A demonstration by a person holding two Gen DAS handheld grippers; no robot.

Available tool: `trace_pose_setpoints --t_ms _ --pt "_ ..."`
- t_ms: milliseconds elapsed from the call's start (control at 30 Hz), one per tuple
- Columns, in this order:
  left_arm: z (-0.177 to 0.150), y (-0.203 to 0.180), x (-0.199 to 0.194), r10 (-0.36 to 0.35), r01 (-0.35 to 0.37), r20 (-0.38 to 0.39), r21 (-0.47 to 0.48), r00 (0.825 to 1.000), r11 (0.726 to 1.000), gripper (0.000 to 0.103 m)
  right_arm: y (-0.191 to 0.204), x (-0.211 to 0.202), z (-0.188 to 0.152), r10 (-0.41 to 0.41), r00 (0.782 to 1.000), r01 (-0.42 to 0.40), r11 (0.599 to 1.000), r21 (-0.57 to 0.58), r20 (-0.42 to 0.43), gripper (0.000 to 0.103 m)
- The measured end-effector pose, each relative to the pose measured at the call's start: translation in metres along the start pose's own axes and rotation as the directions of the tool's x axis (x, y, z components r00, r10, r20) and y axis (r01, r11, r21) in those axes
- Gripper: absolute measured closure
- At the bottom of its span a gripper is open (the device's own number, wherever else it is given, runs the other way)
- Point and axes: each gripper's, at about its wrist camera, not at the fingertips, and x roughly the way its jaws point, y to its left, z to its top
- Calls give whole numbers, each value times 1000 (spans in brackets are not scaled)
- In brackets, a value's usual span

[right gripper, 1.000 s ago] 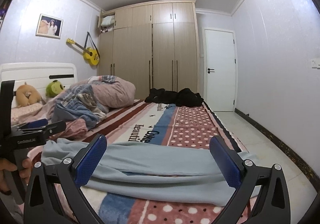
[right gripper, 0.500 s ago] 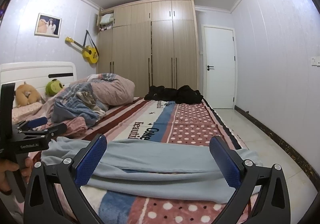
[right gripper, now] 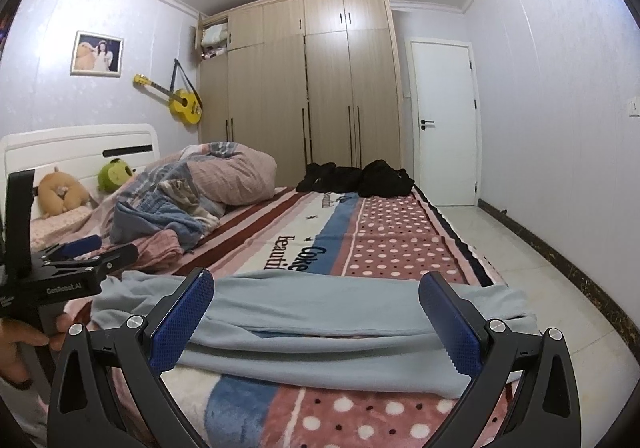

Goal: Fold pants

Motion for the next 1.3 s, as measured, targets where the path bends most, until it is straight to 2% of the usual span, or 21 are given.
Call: trace_pose_setpoints --t_ms 433,567,700,800,900,967,1033,1067,1200,1300 --pt "-1 5 3 -3 2 -21 -14 1000 1000 1 -9 1 -2 -11 1000 11 1000 25 -7 0" --pt "-6 31 8 -23 17 -52 -115 998 993 1 -14 5 -7 -19 999 20 999 41 -32 0" --pt "-31 75 19 3 -36 -137 -237 991 971 1 -19 15 -15 -15 998 18 999 50 -61 0" --pt "-58 107 26 29 -98 -214 -315 976 944 1 -24 29 -23 -12 995 18 998 66 -96 0" --pt "-84 127 33 23 -132 -277 -381 961 915 2 -31 44 -35 3 990 12 995 102 -144 0" --pt "-99 135 38 15 -149 -311 -412 950 899 5 -35 50 -43 13 986 8 992 123 -168 0" --pt "-113 141 43 4 -169 -353 -438 936 883 14 -37 56 -50 14 982 12 991 132 -191 1" --pt "-118 143 47 -8 -172 -368 -452 930 876 15 -37 57 -53 13 980 14 991 133 -197 1" --pt "-136 150 63 -71 -154 -392 -514 917 844 15 -40 59 -60 3 978 27 990 142 -207 0" --pt "-139 152 70 -74 -153 -379 -533 922 832 16 -47 61 -64 -9 976 44 987 155 -219 1"
